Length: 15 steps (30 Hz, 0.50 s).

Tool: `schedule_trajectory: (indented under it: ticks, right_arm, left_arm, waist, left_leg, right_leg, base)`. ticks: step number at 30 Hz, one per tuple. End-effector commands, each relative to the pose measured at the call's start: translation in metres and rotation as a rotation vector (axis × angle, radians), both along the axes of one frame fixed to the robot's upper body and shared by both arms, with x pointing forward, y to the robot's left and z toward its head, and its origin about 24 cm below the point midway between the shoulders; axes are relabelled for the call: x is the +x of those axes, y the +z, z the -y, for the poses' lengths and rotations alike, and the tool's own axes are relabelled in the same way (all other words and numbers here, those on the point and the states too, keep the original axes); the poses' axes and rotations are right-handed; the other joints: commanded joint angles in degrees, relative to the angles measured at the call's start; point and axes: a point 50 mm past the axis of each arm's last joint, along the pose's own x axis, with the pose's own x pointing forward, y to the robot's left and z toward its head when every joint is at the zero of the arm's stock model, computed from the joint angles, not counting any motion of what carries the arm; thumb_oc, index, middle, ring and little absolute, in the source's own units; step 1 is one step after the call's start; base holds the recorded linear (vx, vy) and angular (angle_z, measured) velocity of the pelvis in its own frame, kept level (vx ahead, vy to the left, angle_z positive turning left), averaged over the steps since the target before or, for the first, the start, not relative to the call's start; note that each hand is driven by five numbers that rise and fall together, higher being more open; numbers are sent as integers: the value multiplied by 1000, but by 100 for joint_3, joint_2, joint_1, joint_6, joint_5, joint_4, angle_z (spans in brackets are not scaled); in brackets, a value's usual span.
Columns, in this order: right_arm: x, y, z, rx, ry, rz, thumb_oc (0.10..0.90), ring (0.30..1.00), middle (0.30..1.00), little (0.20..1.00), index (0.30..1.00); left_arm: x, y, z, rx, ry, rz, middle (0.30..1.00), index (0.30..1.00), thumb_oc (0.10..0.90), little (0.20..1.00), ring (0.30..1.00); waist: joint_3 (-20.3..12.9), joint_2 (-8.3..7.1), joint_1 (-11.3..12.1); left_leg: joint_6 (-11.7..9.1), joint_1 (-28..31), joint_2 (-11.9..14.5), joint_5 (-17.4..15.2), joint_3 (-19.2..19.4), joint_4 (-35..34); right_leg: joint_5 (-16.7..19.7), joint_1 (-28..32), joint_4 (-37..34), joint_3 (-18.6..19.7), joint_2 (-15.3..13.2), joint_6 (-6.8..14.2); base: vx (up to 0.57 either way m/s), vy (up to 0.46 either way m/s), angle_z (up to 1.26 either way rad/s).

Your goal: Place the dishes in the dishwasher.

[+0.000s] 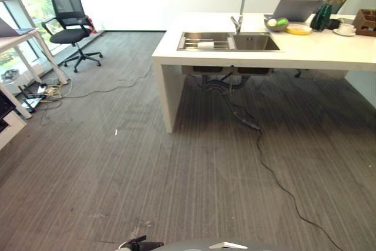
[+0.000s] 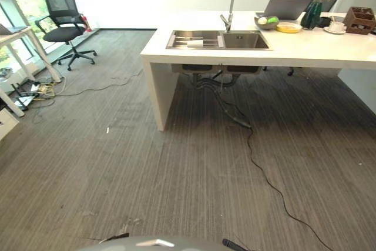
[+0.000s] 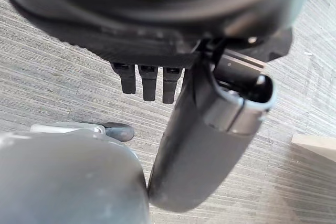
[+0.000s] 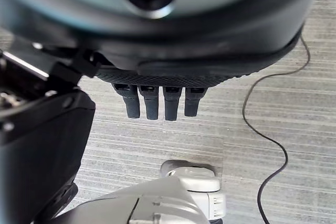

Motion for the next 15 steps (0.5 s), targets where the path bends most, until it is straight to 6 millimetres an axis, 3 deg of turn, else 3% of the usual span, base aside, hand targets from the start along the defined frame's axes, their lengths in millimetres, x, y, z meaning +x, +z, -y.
schedule_trajectory:
  ticks: [1,15]
  right_arm:
    - [28,3,-4,-9,26,117,800,900,900,900,900]
    - [50,7,-10,-27,243,201,800,900,900,900,900]
  left_arm:
    - [15,2,4,14,21,45,900,900,800,900,900]
    - [5,-1,13,1,35,31,900,900,800,900,900]
  waist:
    - [5,-299,38]
    - [62,-223,59]
  left_leg:
    - [-354,136,-3,-185,-44,-205]
    - [-311,264,-5,-255,-16,-205]
  right_leg:
    - [464,386,-984,323,-707,1031]
    - [432,425,-934,428,-708,1040]
  base:
    - [-5,9,7]
    - [7,4,3]
